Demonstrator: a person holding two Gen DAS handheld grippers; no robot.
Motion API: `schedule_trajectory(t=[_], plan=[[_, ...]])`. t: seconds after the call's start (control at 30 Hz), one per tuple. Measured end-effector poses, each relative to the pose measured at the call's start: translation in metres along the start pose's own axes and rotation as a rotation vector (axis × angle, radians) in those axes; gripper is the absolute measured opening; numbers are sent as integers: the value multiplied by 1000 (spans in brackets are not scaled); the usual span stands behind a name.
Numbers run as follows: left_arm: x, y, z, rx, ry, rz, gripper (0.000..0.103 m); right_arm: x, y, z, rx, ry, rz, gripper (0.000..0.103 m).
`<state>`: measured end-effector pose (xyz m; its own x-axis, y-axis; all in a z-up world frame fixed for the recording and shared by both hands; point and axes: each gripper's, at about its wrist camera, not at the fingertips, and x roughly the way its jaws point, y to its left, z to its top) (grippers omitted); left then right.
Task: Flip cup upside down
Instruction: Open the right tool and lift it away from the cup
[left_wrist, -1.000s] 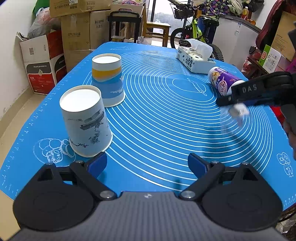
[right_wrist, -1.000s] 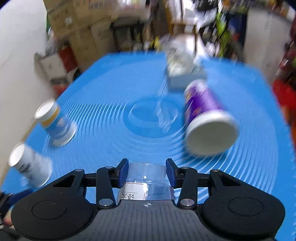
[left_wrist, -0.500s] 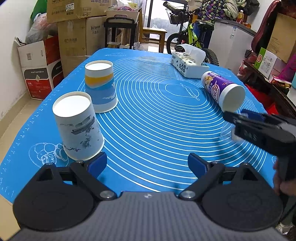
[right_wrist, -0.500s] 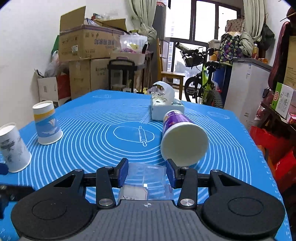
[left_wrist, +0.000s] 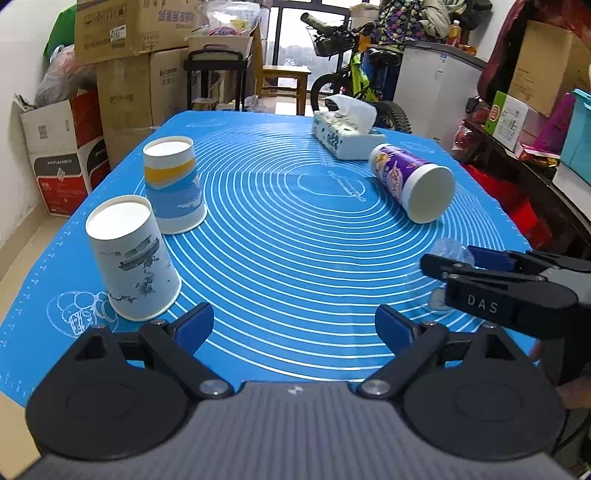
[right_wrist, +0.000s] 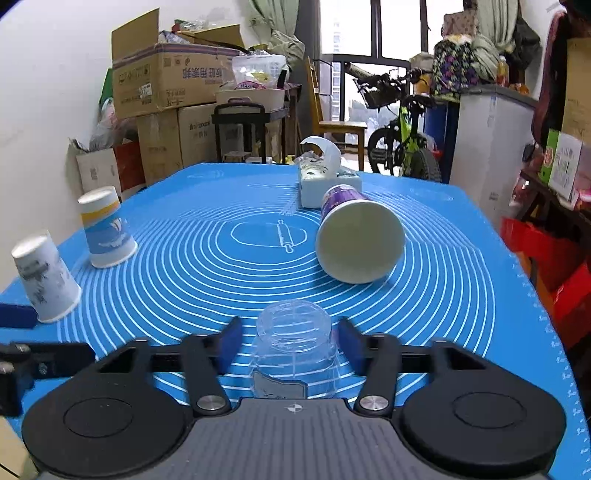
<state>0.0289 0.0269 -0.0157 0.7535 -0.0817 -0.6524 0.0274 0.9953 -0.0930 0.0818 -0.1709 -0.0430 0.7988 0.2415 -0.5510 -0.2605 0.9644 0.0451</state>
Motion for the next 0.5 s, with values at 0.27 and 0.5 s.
schedule_trajectory(t=[0.27,0.5], plan=[[-14,-8,-7,17,-27,-5,93,-41,-12,-13,44,26,-26,87],[-27,-19,-16,51,-45,-14,93,-86,-21,-31,56,24,-37,87]])
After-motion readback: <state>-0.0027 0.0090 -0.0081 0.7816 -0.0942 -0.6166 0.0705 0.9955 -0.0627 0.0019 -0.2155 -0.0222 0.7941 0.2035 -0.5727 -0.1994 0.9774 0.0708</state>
